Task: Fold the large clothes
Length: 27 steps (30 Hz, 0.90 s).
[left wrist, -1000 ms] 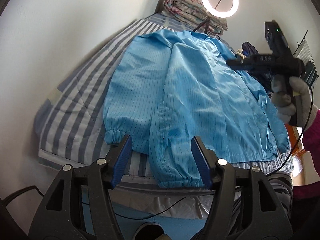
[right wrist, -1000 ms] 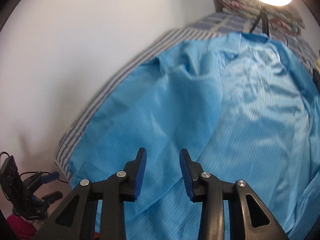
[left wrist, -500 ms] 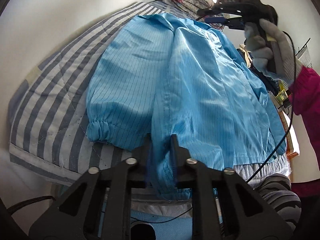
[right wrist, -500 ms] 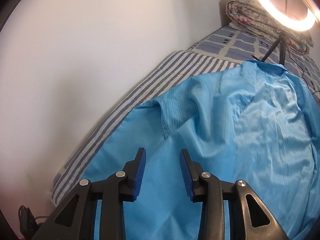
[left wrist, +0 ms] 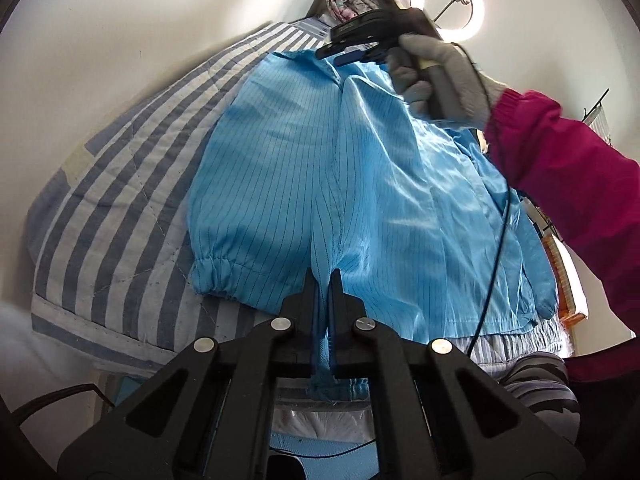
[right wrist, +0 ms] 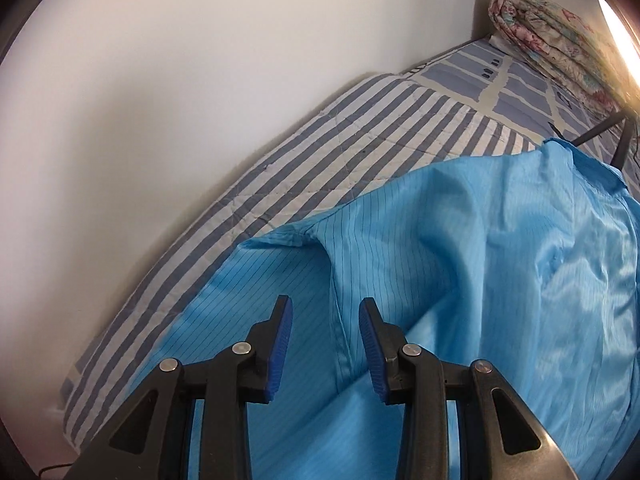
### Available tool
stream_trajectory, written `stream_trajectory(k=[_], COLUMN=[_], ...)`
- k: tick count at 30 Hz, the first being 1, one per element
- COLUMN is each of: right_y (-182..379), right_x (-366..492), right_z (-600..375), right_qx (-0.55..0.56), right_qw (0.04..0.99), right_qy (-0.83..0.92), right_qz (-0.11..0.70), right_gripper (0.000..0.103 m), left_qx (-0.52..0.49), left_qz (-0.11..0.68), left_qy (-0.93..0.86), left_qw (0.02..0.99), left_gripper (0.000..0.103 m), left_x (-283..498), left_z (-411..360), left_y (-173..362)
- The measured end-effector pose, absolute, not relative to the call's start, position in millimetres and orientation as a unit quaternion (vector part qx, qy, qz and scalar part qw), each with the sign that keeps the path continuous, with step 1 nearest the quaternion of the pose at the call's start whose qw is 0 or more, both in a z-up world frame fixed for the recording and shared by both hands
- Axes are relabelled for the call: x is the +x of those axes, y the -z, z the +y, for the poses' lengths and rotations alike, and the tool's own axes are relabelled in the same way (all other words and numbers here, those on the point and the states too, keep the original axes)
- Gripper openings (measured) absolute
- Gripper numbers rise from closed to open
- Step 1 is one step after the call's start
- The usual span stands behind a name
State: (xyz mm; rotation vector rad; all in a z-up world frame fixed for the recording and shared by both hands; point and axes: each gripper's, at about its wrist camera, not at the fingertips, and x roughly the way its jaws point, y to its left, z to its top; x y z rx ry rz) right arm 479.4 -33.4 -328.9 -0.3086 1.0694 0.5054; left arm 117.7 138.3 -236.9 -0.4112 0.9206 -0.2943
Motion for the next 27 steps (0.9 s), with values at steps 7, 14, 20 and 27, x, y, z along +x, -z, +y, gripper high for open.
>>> stream_trajectory(k=[7, 14, 20, 27], right_y=[339.7, 305.8, 289.9, 311.6], right_x=[495.0, 507.8, 522.2, 526.6], right_z=[-16.1, -8.1, 10.6, 21.1], right_qx=[-0.169, -0.114, -0.06, -0.04], right_qw=[0.813, 0.837, 0.845, 0.83], right_qy=[-0.221, -0.234, -0.25, -0.269], right_qz=[0.512, 0.482, 0.469, 0.486], right_gripper=[0.001, 0.0, 0.0, 0.042], left_qx=[-0.189, -0.194, -0.186, -0.162], left_qz=[0.429, 0.422, 0.434, 0.454], left_qy=[0.139, 0.106, 0.073, 0.049], left_qw=[0.872, 0.879, 0.879, 0.875], left_gripper=[0.0, 0.0, 0.0, 0.0], left_x=[111.6, 97.1, 86.3, 87.1], left_z=[144.4, 167.2, 181.2, 180.6], left_y=[228.2, 220.9, 226.2, 240.1])
